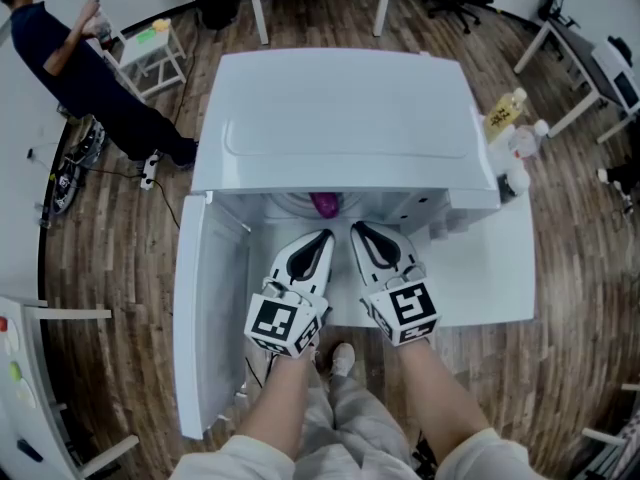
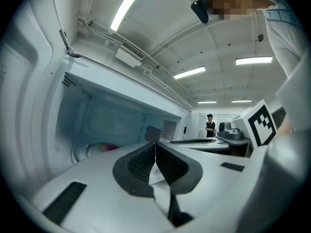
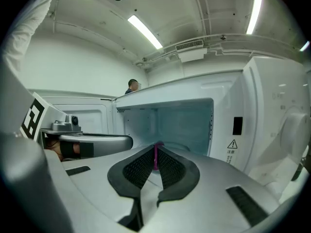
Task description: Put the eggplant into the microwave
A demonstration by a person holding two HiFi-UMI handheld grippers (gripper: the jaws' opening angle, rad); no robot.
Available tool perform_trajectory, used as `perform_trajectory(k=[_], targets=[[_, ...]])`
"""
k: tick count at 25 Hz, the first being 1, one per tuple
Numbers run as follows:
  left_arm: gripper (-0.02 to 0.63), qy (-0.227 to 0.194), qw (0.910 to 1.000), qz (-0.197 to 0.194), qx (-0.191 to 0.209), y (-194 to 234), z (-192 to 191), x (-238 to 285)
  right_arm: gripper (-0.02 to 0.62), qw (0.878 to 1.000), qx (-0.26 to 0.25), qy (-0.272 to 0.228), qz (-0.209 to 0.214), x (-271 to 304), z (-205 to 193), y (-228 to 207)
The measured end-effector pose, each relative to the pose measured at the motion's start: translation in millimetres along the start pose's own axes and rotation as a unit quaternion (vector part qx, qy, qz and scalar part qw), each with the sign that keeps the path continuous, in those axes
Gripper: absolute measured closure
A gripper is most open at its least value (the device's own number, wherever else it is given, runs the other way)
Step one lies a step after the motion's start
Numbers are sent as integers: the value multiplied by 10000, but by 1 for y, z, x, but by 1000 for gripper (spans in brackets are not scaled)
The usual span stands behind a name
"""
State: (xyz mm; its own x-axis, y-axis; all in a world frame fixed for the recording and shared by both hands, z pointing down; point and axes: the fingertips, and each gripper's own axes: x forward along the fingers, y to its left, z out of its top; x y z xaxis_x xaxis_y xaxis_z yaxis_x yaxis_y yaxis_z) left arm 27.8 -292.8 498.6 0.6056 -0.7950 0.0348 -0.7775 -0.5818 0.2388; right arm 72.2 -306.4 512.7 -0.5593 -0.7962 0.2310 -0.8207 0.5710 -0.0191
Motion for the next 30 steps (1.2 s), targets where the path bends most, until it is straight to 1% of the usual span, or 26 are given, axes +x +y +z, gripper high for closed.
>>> perform_trajectory(k=[5, 11, 17, 22, 30], targets=[[600, 7, 10000, -11, 17, -7, 6, -8, 557, 9997, -179, -137, 67, -13, 12, 7], [600, -10, 10000, -54, 1, -21, 15, -19, 561, 9995, -202, -181, 167, -34, 21, 17], [600, -16, 9998, -204, 49, -41, 26, -29, 561, 9995, -141, -213, 205, -59, 27, 27], [600, -109, 9995, -270, -77, -57, 36, -41, 563, 9992, -172, -233, 283, -83, 34, 36], [600, -106, 9979, -626, -157, -92, 44, -55, 563, 9980, -279, -377, 418, -117, 54, 49]])
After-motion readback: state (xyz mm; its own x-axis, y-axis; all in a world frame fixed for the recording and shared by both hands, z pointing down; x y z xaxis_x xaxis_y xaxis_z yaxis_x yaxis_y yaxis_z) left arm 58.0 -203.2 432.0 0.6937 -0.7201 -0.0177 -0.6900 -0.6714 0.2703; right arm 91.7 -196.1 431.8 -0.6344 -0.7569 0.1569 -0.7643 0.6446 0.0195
